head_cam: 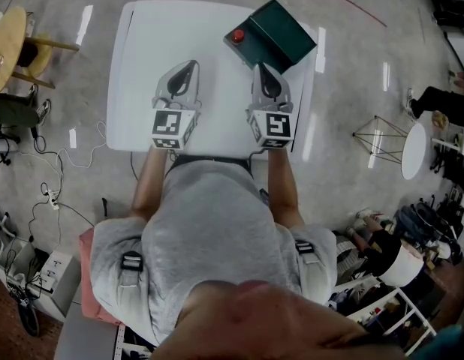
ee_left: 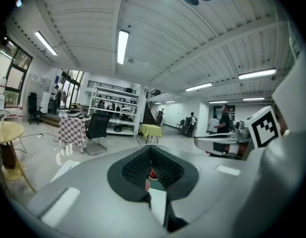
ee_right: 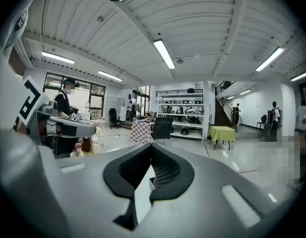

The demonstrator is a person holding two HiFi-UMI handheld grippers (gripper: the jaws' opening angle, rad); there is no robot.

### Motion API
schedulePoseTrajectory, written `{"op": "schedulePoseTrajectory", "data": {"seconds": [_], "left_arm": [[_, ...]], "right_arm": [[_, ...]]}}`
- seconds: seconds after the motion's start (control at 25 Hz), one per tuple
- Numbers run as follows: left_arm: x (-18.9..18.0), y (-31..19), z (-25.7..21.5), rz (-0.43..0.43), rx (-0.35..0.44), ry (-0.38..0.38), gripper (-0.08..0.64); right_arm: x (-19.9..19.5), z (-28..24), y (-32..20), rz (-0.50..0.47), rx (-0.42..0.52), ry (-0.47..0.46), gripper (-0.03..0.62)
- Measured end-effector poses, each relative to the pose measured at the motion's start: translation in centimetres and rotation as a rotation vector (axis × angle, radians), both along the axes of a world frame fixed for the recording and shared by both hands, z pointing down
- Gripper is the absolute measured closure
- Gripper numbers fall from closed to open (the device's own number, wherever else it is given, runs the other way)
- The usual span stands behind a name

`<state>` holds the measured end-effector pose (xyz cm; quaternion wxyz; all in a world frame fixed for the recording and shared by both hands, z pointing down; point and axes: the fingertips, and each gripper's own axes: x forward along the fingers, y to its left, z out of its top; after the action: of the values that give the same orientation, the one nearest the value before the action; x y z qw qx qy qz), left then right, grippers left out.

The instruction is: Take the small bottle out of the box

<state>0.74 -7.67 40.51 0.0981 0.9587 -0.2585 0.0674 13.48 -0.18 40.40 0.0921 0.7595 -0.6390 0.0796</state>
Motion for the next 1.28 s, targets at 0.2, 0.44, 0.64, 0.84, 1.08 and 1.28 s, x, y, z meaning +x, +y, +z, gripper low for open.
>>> {"op": "schedulePoseTrajectory", "data": {"seconds": [0.2,0.44,0.64,0.84,1.08,1.28], "left_arm": [[0.8,-1.0,1.6,-0.008,-0.023,-0.024,0.548],[1.9,-2.2,3.1,-0.057,-0.047,-0.051,0.548],[2.6,-3.2,4.5,-0.104,-0.066,-0.081,0.548],[3.4,-4.3,6.0,-0.143,-0.077,-0.101,0.548],[3.2,-4.7,8.5,-0.189,-0.117,-0.122,0.548],[3.0,-4.3,9.9,-0.206,-0.142,-0.14,0.548]], "right_arm": [[0.7,1.6,-1.9,-0.029,-0.031,0.002,0.589],[2.3,3.2,-3.8,-0.072,-0.052,-0.023,0.589],[3.2,5.1,-5.4,-0.117,-0.08,-0.043,0.589],[4.3,7.7,-6.9,-0.156,-0.113,-0.066,0.589],[4.4,10.4,-8.3,-0.206,-0.152,-0.059,0.589],[4.7,11.8,-8.9,-0.219,-0.167,-0.078,0.589]]}}
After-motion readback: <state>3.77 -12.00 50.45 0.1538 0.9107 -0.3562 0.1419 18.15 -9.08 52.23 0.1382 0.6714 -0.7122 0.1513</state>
